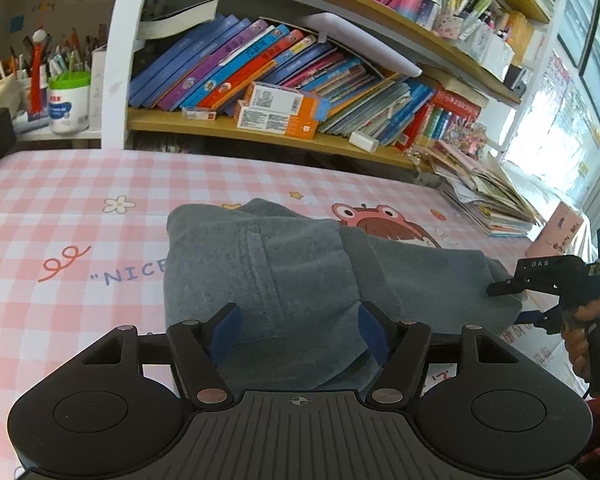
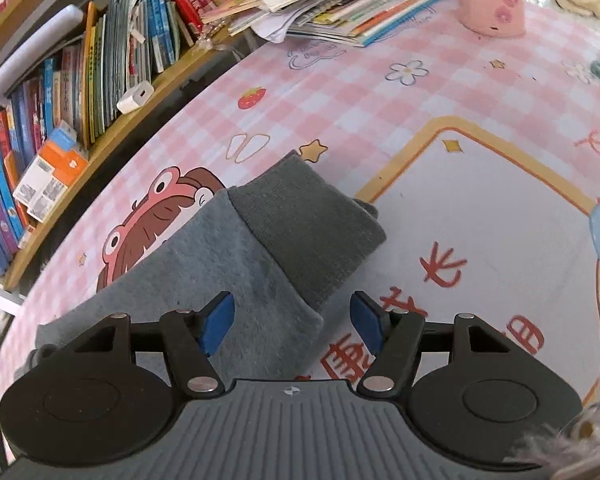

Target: Fold clothes

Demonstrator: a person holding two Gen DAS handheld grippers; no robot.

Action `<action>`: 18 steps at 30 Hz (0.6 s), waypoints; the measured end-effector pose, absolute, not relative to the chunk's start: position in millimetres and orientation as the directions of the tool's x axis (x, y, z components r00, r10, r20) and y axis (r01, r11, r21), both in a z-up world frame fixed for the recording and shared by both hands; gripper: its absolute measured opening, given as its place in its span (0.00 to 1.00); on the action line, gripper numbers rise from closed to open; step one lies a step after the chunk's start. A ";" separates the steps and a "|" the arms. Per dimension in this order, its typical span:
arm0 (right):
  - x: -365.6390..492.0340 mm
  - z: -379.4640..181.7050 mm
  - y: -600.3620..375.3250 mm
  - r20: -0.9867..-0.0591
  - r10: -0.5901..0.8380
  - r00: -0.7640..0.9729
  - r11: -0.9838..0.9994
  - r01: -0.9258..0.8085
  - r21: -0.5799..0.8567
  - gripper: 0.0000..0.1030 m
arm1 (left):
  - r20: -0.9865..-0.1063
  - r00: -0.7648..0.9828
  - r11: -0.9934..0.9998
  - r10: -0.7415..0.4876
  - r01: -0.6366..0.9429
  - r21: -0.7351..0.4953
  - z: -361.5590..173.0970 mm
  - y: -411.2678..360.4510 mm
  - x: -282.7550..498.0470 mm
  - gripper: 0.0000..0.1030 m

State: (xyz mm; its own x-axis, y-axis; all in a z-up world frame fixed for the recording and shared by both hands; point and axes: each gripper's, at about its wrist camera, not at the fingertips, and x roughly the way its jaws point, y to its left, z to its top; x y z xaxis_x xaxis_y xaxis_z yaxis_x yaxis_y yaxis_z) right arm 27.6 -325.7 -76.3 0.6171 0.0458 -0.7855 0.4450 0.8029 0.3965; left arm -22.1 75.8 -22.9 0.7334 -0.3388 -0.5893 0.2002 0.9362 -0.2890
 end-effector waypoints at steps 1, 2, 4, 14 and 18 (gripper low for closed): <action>28.9 -76.4 -324.5 -0.786 0.038 0.617 0.808 0.444 0.388 0.51 | -0.593 0.731 0.936 -0.337 0.195 -0.293 -24.2 76.1 -20.9 0.64; 27.7 -73.8 -322.8 -0.771 0.043 0.635 0.816 0.423 0.394 0.42 | -0.594 0.730 0.936 -0.337 0.192 -0.295 -25.1 76.3 -20.1 0.64; 24.3 -67.5 -319.2 -0.735 0.060 0.676 0.833 0.371 0.410 0.34 | -0.594 0.730 0.935 -0.338 0.190 -0.299 -26.2 76.6 -19.5 0.64; 12.3 -41.5 -302.1 -0.575 0.155 0.803 0.893 0.135 0.430 0.17 | -0.592 0.731 0.935 -0.340 0.193 -0.298 -26.2 76.9 -19.7 0.64; 21.0 -59.7 -315.9 -0.660 0.106 0.744 0.842 0.286 0.457 0.18 | -0.592 0.731 0.935 -0.340 0.194 -0.298 -26.2 77.2 -19.8 0.64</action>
